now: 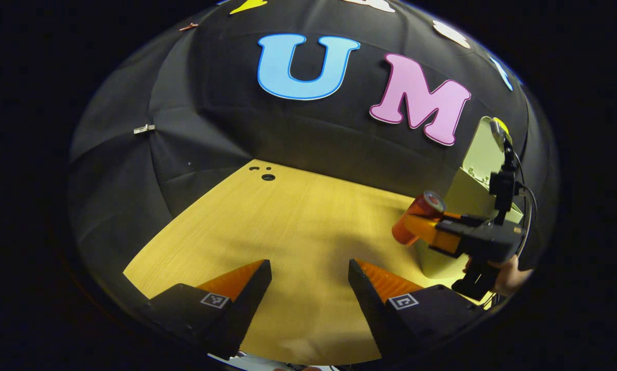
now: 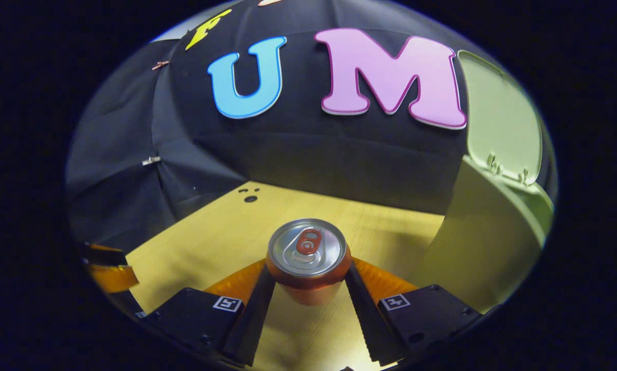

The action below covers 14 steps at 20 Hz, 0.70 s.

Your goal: Press the lid of the desktop garbage bin to open it, pick up the crumpled paper on the desktop and throw it into the bin, then pick up the pop can on the desktop and drop it into the bin, and finally close the garbage bin lid.

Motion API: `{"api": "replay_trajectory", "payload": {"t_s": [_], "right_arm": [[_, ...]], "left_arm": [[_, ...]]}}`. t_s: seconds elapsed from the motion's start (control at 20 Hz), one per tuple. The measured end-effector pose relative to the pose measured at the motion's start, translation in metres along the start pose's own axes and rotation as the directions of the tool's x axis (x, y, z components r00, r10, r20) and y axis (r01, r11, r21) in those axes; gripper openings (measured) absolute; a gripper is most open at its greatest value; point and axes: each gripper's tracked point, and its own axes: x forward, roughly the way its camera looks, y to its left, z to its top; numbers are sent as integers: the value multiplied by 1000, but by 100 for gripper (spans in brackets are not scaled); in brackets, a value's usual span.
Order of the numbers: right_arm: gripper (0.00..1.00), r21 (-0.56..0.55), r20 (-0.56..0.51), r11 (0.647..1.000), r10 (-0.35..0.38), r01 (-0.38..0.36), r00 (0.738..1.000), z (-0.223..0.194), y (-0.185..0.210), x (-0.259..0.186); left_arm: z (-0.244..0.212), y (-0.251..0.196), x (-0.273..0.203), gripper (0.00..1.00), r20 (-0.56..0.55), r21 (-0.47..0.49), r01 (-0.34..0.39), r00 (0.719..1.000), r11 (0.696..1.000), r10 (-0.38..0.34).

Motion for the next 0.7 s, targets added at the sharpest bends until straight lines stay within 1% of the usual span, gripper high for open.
{"api": "replay_trajectory", "payload": {"t_s": [0.1,0.25,0.45,0.6,0.7], "right_arm": [[82,14,51,1000,0,0,999,36,-4,-15],[82,35,115,999,-20,16,993,82,-16,-39],[81,96,207,993,-93,75,974,140,-46,-75],[81,110,262,986,-151,126,953,164,-78,-96],[81,110,276,979,-197,172,941,168,-103,-105]], "left_arm": [[3,-5,-5,96,10,22,14,1000,1000,-14],[9,-14,-10,96,18,24,35,999,999,-36],[13,-27,-14,96,21,-5,68,997,998,-68],[18,-38,-14,96,30,19,82,996,996,-82],[22,-48,-10,96,32,37,97,995,995,-98]]}}
